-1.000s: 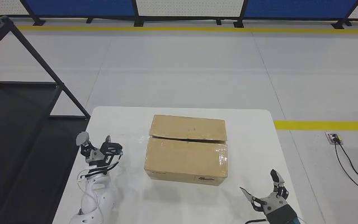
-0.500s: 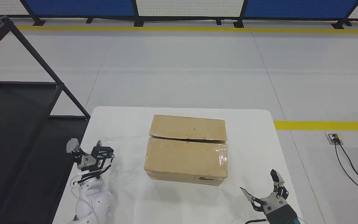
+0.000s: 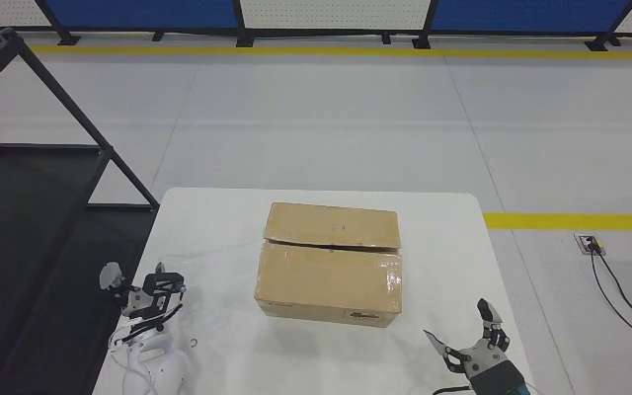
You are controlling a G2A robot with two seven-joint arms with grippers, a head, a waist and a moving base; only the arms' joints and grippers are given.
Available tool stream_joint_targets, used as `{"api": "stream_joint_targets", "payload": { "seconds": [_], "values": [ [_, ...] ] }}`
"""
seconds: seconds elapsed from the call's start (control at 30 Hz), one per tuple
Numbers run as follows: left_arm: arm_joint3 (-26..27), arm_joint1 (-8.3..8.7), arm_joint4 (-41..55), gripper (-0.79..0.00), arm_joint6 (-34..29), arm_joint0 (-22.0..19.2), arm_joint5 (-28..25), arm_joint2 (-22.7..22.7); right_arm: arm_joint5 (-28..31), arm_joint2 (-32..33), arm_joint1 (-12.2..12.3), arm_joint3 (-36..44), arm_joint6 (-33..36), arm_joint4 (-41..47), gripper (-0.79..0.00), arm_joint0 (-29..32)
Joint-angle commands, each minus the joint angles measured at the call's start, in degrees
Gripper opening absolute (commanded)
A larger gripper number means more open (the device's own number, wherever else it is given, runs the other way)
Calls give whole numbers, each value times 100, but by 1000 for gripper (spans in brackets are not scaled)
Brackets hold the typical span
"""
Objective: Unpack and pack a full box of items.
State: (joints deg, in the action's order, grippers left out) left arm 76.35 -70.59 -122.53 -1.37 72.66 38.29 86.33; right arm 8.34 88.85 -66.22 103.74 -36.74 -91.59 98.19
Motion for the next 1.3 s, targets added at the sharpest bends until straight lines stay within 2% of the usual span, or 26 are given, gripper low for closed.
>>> {"api": "stream_joint_targets", "payload": {
  "seconds": [0.0,0.23,0.87,1.13,1.27],
  "values": [
    [-4,3,47,0,49,81,7,99,0,0,0,0,0,0,0,0],
    [16,16,152,0,175,287,1,451,0,0,0,0,0,0,0,0],
    [-64,34,353,0,343,475,-27,1241,0,0,0,0,0,0,0,0],
    [407,-18,527,0,613,702,-126,1176,0,0,0,0,0,0,0,0],
    [944,-36,435,0,810,956,-343,1083,0,0,0,0,0,0,0,0]
  ]
}}
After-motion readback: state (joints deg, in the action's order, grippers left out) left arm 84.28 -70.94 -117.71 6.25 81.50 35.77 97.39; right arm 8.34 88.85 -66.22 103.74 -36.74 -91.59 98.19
